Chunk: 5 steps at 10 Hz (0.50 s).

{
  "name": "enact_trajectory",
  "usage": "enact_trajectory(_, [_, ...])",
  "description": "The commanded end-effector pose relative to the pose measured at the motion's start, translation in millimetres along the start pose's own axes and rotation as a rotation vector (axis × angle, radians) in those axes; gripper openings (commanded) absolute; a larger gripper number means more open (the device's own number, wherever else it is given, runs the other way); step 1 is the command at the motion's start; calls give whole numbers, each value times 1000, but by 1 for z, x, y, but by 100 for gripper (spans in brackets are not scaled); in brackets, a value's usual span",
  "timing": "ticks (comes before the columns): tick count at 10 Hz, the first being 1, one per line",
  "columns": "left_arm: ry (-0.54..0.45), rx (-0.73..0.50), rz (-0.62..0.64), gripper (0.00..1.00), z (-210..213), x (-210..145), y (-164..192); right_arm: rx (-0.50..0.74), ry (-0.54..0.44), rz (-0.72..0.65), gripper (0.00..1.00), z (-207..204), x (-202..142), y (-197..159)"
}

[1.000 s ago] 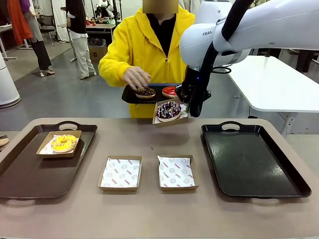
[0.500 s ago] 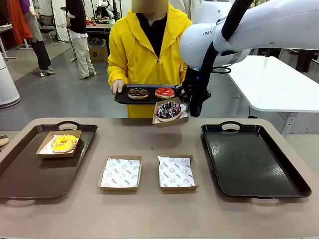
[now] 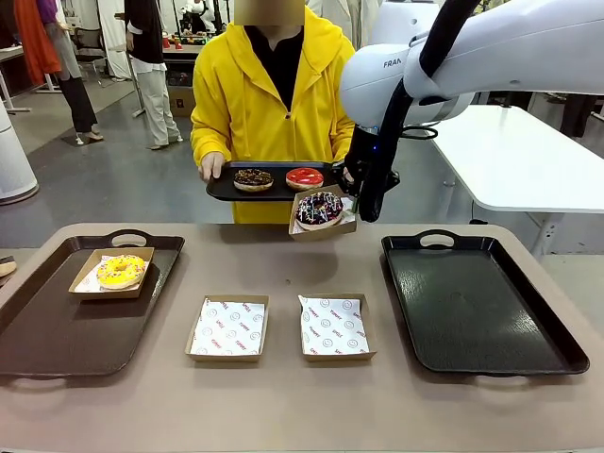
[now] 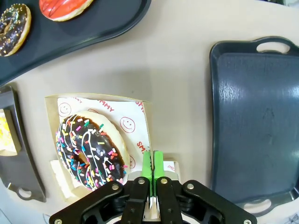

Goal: Individually package the donuts and arrange them on the tray.
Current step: Place the picked Paper togo box on the Handle tray while simultaneously picking up another Paper togo box from the table with the other hand.

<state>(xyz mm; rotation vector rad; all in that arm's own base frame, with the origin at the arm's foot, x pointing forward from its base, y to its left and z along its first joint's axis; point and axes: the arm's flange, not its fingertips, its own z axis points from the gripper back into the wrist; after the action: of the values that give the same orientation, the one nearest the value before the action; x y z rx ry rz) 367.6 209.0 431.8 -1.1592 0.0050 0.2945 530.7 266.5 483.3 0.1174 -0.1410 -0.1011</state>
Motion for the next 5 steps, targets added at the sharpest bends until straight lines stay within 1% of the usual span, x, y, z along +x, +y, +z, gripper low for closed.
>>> enact_trajectory(1, [-14, 2, -11, 100, -1, -4, 0, 0, -5, -1, 0, 1, -3, -2])
enact_trajectory(2, [0, 0, 0, 100, 0, 0, 0, 0, 0, 0, 2, 0, 0, 0])
enact_trajectory(3, [-1, 66, -15, 100, -5, -5, -19, 23, -5, 7, 2, 16, -2, -22])
enact_trajectory(4, [33, 151, -42, 100, -14, -7, -36, 18, -8, 24, 2, 31, -4, -46])
enact_trajectory(5, [70, 210, -42, 100, -27, -9, -56, 31, 15, 2, 2, 44, -1, -74])
